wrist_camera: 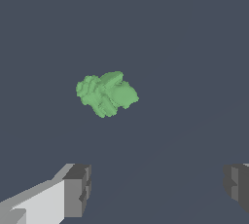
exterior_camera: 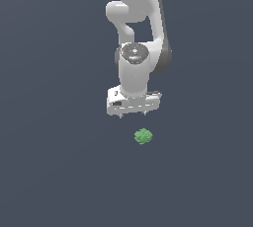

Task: Pick up the object and move it to a goal position.

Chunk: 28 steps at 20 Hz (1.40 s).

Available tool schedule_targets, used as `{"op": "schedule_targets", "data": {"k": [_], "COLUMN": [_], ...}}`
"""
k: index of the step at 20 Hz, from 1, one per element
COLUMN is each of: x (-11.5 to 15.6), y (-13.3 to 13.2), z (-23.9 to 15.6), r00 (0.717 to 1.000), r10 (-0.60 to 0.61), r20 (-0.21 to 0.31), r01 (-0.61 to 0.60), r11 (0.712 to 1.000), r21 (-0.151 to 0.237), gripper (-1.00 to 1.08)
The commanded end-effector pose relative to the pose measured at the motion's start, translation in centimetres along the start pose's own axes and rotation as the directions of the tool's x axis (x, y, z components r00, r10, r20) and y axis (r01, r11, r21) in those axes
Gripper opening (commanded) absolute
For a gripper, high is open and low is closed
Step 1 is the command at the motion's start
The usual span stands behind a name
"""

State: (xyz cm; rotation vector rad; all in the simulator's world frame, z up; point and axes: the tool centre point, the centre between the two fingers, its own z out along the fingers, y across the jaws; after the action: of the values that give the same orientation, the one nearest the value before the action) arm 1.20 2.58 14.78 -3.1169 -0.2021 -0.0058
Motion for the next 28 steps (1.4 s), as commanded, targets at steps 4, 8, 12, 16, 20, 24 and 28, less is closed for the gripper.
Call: {"op": "schedule_targets", "data": {"k": [4, 8, 12, 16, 20, 24, 28], "x": [1.3, 2.5, 3.6, 4.5, 5.1, 5.4, 5.5], "y": [-0.9, -1.9, -2.8, -3.6, -4.2, -4.5, -4.6], "z": [1.2, 2.4, 3.6, 4.6, 5.3, 5.7, 5.9], "r00": [0.991, 0.966, 0.926, 0.884, 0.849, 0.826, 0.818], "r10": [-0.13, -0.257, -0.378, -0.468, -0.529, -0.564, -0.575], "r20": [0.004, 0.008, 0.011, 0.013, 0.014, 0.014, 0.014], "r01": [0.13, 0.257, 0.379, 0.468, 0.529, 0.564, 0.575], "r11": [0.991, 0.966, 0.925, 0.884, 0.849, 0.826, 0.818], "r21": [-0.006, -0.01, -0.012, -0.013, -0.012, -0.012, -0.012], "gripper": [1.0, 1.0, 1.0, 1.0, 1.0, 1.0, 1.0]}}
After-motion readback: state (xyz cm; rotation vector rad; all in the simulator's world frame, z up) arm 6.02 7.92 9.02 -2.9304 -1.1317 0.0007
